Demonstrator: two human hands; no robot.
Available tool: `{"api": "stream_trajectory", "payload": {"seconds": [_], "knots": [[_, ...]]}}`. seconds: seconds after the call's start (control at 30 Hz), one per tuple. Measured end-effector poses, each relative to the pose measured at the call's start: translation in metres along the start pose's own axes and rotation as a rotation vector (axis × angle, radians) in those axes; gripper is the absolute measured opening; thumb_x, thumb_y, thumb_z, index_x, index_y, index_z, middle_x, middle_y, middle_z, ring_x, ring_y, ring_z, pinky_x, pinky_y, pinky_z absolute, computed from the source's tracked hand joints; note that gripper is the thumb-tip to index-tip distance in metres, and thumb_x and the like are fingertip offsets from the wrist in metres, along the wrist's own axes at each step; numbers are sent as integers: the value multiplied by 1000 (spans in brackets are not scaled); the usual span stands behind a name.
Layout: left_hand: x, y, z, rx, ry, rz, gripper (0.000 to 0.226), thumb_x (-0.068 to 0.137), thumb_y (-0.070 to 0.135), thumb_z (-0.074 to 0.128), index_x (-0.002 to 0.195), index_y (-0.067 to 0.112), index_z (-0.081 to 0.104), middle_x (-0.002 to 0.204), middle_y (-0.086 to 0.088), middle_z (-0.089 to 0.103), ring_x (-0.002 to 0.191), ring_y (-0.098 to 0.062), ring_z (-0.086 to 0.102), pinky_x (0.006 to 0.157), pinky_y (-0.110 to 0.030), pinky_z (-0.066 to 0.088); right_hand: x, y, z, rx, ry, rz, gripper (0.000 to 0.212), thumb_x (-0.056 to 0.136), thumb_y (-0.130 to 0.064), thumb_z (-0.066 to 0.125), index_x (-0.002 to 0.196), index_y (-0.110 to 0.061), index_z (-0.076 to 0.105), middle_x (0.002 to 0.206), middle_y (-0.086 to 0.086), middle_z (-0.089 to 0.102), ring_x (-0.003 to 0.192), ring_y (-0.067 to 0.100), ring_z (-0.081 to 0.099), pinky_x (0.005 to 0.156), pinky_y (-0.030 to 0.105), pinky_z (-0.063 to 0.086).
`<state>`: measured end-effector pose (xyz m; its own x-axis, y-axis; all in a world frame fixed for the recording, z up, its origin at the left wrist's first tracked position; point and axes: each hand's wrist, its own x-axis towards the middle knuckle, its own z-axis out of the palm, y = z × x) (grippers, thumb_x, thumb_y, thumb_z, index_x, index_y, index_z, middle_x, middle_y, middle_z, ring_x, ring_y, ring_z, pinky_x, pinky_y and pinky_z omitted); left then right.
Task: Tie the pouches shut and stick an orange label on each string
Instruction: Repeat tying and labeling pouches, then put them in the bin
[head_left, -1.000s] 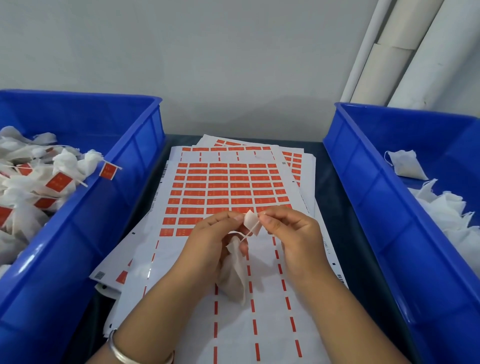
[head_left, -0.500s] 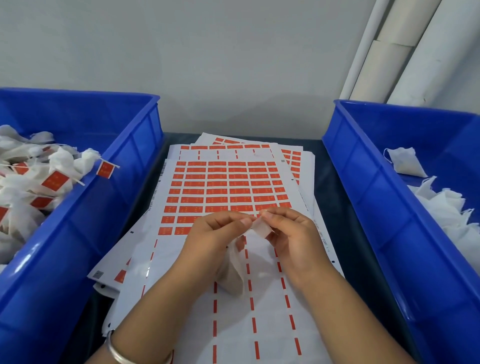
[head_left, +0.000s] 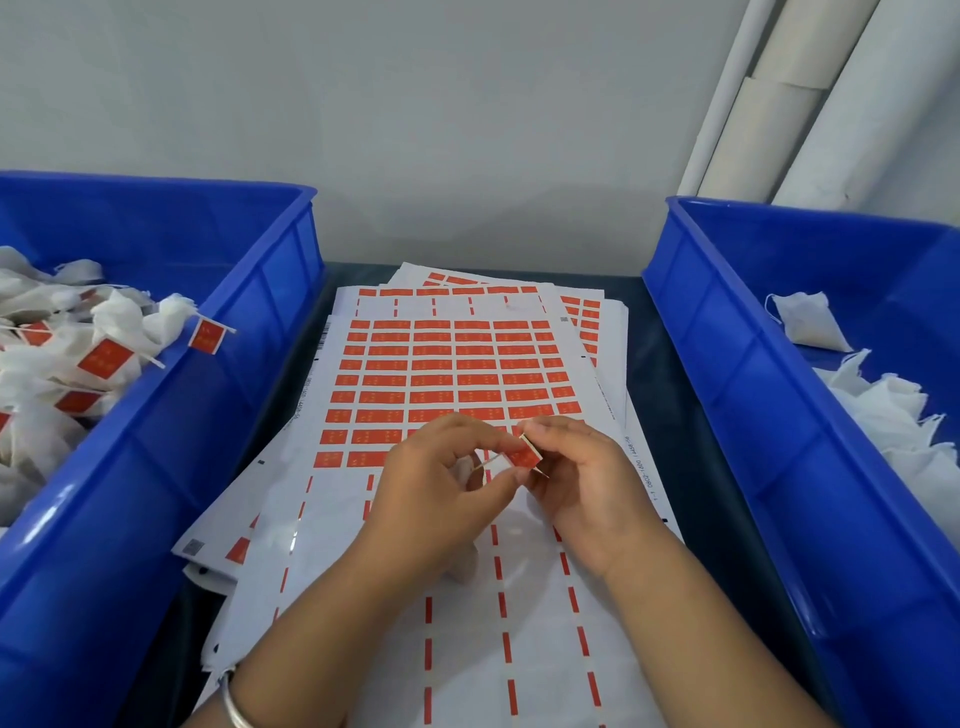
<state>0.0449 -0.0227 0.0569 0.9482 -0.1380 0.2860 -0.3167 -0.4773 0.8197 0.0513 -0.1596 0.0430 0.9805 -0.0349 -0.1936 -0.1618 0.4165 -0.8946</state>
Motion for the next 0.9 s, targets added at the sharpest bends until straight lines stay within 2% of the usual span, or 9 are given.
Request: {"api": "stream_trajectory", "payload": {"seconds": [0.17,0.27,0.33,0.4,0.53,0.77,0.9], "knots": [[2,-4,-1,44,59,29,37,71,27,79,71,51,52,81,28,55,78,3,55,61,-7,43,0,1,1,-90,-39,-31,23,88,-3,61,81,-20,75,94,4,74,89,22,71,72,28,56],[3,-5,-3,-69,52,-12,25,72,32,77,73,47,57,80,27,60,84,10,53,60,-7,46,1,0,2,-160,-44,-70,22,85,0,65,91,-21,70,92,3,75,91,22,71,79,33,57],[4,-6,-4,-180,65,-91,17,75,35,73,78,44,58,80,29,61,82,11,54,58,-4,45,0,1,3,-262,-30,-121,22,80,-10,73,95,-24,68,90,-3,75,91,17,71,89,37,55],[6,-7,-4,-236,79,-158,14,77,32,71,78,41,59,71,24,63,77,11,56,54,-1,42,-1,1,5,-356,-25,-153,26,74,-22,77,97,-27,65,89,-10,75,90,11,71,92,38,54],[9,-9,-4,-243,33,-196,15,82,25,67,72,36,62,73,28,62,75,14,54,53,1,39,-2,2,5,-399,-27,-178,25,79,-18,76,97,-29,64,90,-12,74,91,9,70,90,34,55],[10,-13,-3,-220,10,-193,18,83,25,64,70,37,60,71,31,61,73,16,54,51,2,38,1,4,3,-424,-24,-220,24,77,-19,76,94,-28,63,87,-16,73,88,4,70,72,14,54],[10,-11,-3,-299,21,-273,18,87,27,60,72,36,64,61,21,63,60,5,59,42,-5,39,3,6,1,-377,4,-200,22,80,-15,75,95,-27,64,88,-12,74,89,9,70,80,24,56]]}}
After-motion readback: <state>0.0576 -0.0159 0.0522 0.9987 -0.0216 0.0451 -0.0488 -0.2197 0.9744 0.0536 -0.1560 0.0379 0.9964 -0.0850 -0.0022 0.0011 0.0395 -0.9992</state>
